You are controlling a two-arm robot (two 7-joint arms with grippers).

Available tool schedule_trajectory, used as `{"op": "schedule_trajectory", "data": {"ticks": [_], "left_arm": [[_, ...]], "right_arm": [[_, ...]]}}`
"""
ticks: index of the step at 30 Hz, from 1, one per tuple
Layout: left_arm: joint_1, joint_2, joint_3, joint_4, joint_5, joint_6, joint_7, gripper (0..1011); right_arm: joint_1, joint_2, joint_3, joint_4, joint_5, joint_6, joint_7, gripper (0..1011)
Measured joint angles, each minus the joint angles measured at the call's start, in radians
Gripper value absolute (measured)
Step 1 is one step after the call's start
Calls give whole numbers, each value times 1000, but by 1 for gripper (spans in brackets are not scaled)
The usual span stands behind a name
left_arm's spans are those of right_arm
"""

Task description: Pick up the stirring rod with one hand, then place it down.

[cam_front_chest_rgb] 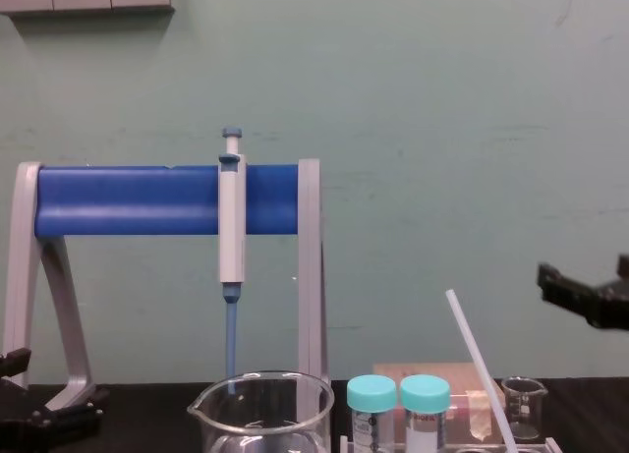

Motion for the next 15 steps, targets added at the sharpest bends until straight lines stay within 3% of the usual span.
{"op": "schedule_trajectory", "data": {"ticks": [9,15], "left_arm": [[0,0,0,0,0,0,0,1000],[0,0,0,0,0,0,0,1000]], "right_arm": [[-12,-2,21,44,-41,74,-25,1000],[-12,-2,22,44,-42,75,-25,1000]]}}
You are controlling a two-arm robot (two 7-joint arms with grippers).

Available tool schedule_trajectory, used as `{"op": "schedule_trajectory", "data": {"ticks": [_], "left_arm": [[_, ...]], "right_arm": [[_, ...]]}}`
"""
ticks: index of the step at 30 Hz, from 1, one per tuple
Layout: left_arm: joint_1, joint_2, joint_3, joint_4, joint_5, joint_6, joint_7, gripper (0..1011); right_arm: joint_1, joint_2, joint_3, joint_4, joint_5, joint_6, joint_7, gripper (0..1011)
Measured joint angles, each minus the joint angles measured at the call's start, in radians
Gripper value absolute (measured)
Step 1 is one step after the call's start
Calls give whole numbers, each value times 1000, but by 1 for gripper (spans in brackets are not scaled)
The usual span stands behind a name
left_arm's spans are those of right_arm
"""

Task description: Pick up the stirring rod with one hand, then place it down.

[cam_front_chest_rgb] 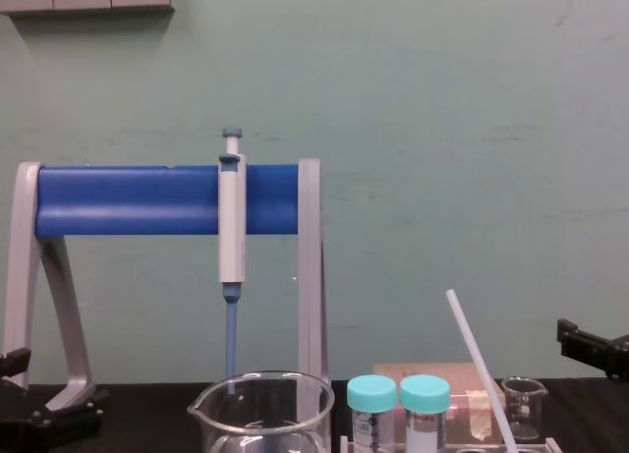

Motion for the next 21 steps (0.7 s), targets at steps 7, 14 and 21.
{"op": "schedule_trajectory", "data": {"ticks": [7,14,21], "left_arm": [[0,0,0,0,0,0,0,1001],[0,0,0,0,0,0,0,1000],[0,0,0,0,0,0,0,1000]], "right_arm": [[0,0,0,-3,1,-3,-1,1000],[-1,0,0,-5,2,-6,-2,1000],[-1,0,0,-6,3,-7,-2,1000]]}}
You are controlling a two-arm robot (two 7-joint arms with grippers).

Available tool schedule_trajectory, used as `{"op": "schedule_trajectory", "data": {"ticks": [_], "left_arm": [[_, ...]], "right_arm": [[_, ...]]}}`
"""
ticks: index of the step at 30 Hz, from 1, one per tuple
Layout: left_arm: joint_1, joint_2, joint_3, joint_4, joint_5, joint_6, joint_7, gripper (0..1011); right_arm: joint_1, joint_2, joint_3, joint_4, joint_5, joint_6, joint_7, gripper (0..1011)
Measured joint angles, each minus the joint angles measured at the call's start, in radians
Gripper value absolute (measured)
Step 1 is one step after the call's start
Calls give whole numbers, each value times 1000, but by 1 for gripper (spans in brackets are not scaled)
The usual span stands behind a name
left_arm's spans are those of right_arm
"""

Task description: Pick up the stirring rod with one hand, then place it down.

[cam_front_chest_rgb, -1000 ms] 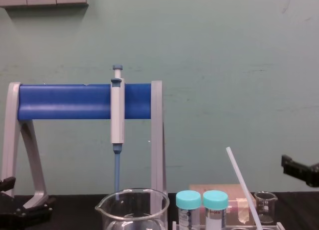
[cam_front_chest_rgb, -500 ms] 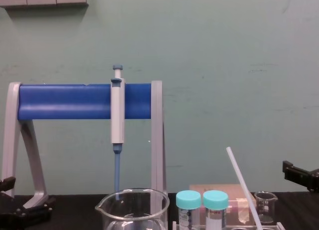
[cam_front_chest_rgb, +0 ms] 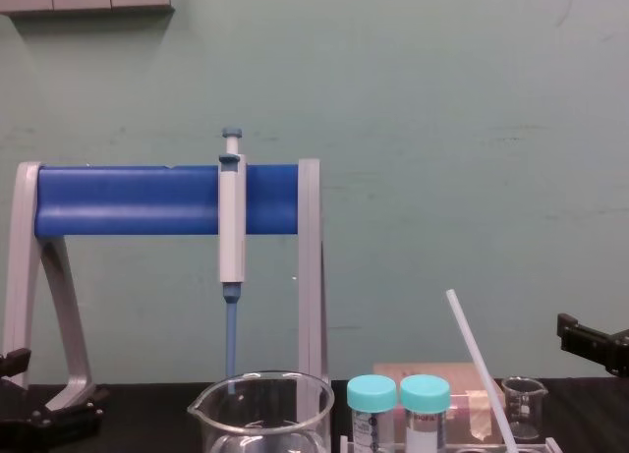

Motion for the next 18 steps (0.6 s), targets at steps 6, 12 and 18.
{"op": "schedule_trajectory", "data": {"ticks": [6,12,18], "left_arm": [[0,0,0,0,0,0,0,1000],[0,0,0,0,0,0,0,1001],[0,0,0,0,0,0,0,1000]], "right_arm": [[0,0,0,-1,0,-1,-1,1000],[0,0,0,-1,1,-2,-1,1000],[0,0,0,-1,1,-2,-1,1000]]}}
